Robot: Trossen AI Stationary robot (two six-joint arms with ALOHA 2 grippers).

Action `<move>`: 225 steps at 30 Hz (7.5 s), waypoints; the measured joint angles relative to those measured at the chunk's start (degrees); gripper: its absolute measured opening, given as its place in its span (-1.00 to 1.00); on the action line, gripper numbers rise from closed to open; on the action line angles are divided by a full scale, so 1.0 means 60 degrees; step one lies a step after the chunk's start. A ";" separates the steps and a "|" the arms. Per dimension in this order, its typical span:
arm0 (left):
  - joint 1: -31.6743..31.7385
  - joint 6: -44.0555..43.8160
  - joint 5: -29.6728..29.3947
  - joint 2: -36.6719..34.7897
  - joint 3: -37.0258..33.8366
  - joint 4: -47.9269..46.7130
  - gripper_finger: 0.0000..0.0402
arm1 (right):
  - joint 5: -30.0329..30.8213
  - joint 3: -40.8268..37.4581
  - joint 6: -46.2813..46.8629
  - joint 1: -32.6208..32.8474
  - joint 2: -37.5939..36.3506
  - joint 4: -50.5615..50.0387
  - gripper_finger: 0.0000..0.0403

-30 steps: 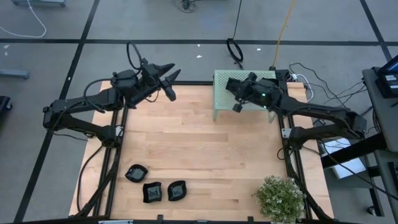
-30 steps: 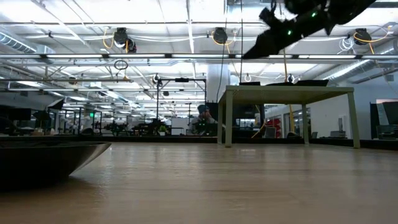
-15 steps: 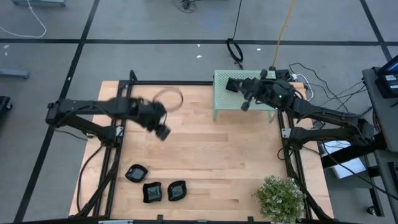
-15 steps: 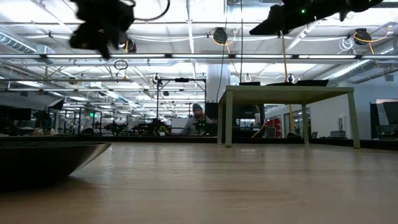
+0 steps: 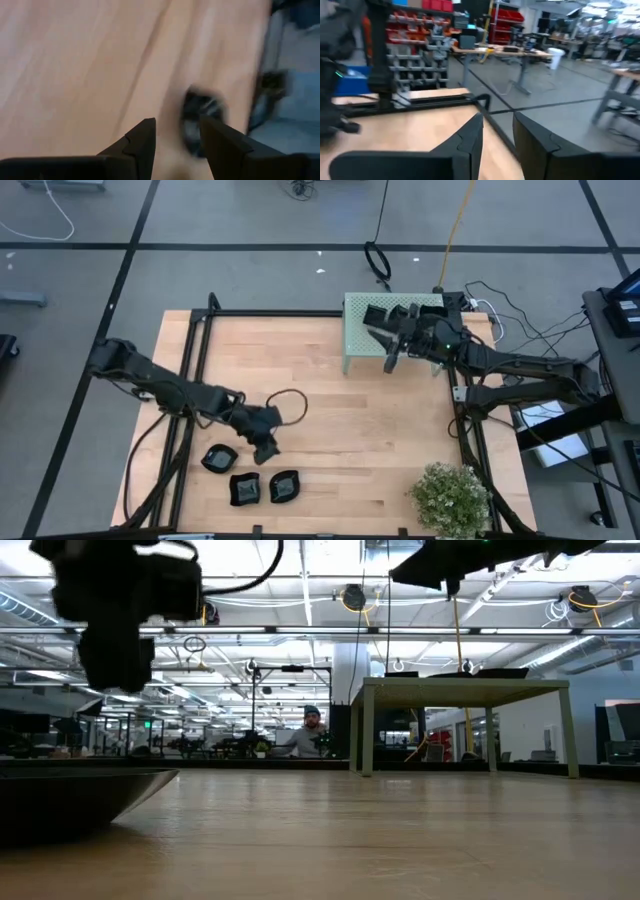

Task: Pick & Place Mini shaped plates
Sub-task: Move the bottom leaf-shaped plate to the center of the table, then move the distorted square plate to the center of the table

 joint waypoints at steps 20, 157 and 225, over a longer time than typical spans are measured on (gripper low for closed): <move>-0.1152 -0.0036 0.0006 0.3708 -0.0190 0.3885 -0.23 | 0.0550 0.0007 0.0978 0.2109 0.0839 0.0567 -0.53; 0.3265 0.5245 0.0345 0.4778 0.7632 -0.3670 0.15 | 0.0758 0.0000 0.0398 0.3024 0.0819 0.1280 -0.53; 0.2499 0.4672 -0.1445 0.3100 0.2154 0.2919 -0.92 | 0.0812 0.0000 0.1729 0.3024 0.0826 0.0319 -0.54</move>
